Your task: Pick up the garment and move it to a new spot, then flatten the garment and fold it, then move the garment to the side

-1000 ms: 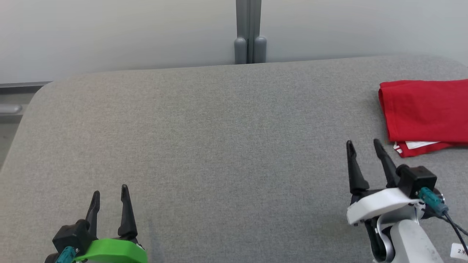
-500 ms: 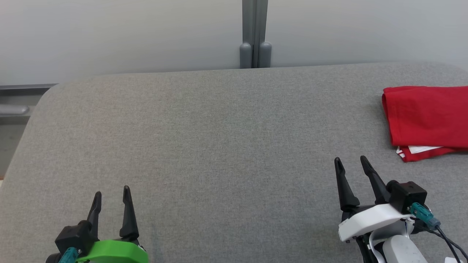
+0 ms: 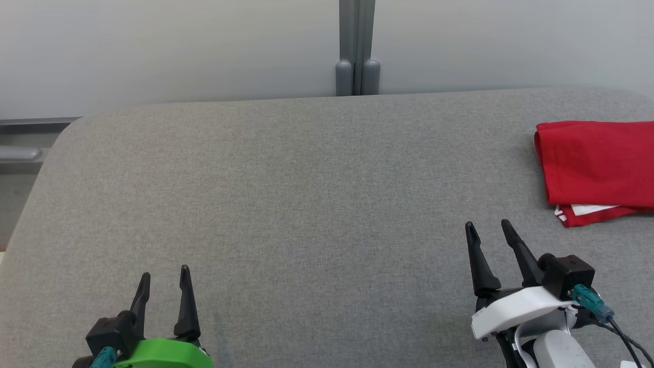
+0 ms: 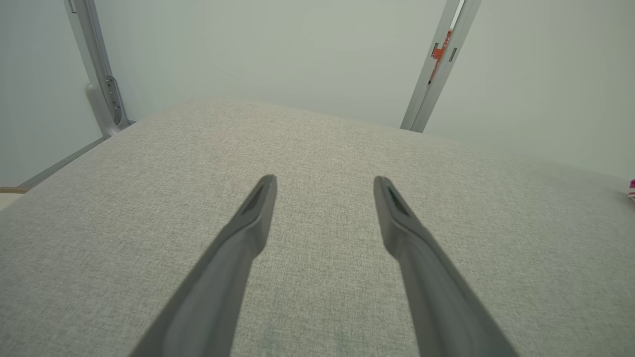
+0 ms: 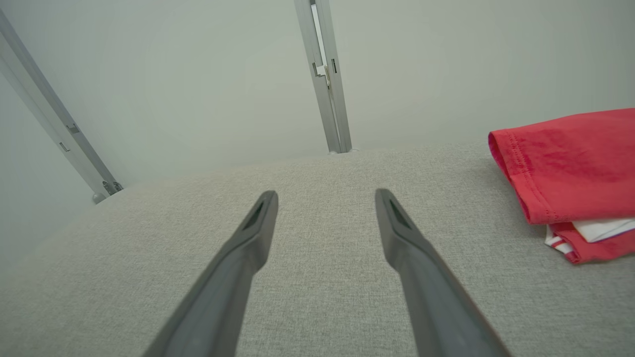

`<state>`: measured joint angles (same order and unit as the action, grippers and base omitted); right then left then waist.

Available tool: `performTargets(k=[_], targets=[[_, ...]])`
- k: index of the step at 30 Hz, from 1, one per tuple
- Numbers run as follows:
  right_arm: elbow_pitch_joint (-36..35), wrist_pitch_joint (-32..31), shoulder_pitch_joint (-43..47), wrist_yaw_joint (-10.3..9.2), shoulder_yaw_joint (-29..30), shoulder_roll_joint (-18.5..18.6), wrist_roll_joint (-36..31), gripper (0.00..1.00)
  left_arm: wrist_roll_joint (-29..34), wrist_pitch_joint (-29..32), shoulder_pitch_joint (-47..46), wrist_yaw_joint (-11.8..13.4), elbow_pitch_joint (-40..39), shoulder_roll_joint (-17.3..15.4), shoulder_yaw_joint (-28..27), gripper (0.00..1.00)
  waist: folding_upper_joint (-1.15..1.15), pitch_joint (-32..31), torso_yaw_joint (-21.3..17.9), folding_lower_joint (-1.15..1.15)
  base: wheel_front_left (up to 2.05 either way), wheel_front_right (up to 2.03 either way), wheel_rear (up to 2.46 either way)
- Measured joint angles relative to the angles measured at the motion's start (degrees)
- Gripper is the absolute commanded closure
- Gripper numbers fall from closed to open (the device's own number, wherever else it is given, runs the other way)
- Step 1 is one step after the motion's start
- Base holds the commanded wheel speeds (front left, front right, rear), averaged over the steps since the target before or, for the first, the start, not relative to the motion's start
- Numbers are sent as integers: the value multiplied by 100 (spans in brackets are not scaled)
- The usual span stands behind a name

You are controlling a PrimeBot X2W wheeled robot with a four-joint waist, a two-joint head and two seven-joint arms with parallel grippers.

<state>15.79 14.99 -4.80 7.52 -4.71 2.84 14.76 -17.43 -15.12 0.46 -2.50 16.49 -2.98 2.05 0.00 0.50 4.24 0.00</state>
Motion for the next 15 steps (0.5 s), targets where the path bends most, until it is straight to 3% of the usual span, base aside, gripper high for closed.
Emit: performTargets(k=[11,12,15], targets=[[-20,0,40,1,7,0,29,0,0,0,-23,8,24,1,65,0,0,-39,-12,0,0,0,0],[-7,0,47,1,7,-2,29,100,-1,0,-16,7,40,3,78,100,0,-40,-13,0,0,0,0],[145,-3,137,1,1,-14,29,100,-11,1,51,5,199,15,89,100,0,-40,-13,0,0,0,0]])
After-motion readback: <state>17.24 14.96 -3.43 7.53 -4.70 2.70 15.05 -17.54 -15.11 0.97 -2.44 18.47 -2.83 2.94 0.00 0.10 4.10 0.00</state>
